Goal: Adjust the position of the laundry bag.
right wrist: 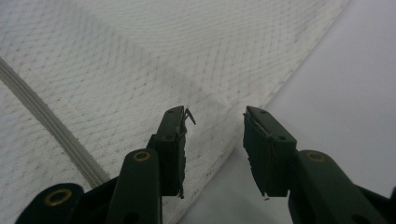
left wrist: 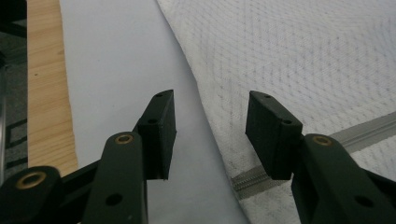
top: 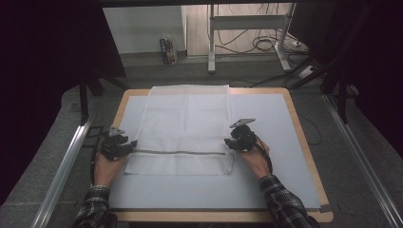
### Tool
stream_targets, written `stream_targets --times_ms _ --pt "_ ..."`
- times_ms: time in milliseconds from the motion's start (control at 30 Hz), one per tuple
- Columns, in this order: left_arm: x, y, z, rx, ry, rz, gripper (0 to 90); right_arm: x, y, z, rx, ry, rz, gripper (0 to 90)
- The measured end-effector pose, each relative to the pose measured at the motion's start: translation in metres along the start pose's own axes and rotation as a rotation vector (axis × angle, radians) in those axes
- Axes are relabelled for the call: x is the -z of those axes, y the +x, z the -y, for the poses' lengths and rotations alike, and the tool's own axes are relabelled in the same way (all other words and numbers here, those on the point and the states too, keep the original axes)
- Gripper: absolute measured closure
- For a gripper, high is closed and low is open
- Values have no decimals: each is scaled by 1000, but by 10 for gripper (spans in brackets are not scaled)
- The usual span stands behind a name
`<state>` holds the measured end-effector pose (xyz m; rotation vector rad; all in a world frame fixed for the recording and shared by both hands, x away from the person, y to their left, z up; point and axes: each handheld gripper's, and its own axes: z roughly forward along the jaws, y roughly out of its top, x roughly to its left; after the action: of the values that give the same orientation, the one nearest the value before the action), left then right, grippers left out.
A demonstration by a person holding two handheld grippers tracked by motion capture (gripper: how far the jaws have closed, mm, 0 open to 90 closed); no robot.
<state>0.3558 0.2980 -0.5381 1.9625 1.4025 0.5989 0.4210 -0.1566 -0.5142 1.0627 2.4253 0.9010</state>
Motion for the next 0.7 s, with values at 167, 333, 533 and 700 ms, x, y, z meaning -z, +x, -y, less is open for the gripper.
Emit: stream_targets --times_ms 167,333,533,700 --pt "-4 -1 -1 -2 2 -3 532 -2 -6 3 -28 6 13 593" --pt "-9 -4 -2 -18 19 -15 520 -4 -8 5 -43 10 2 608" --pt "-13 -4 -1 6 44 21 589 -6 -5 4 -33 15 -7 689" --pt "-15 -3 -1 66 43 61 696 -6 -2 3 -34 26 -27 821"
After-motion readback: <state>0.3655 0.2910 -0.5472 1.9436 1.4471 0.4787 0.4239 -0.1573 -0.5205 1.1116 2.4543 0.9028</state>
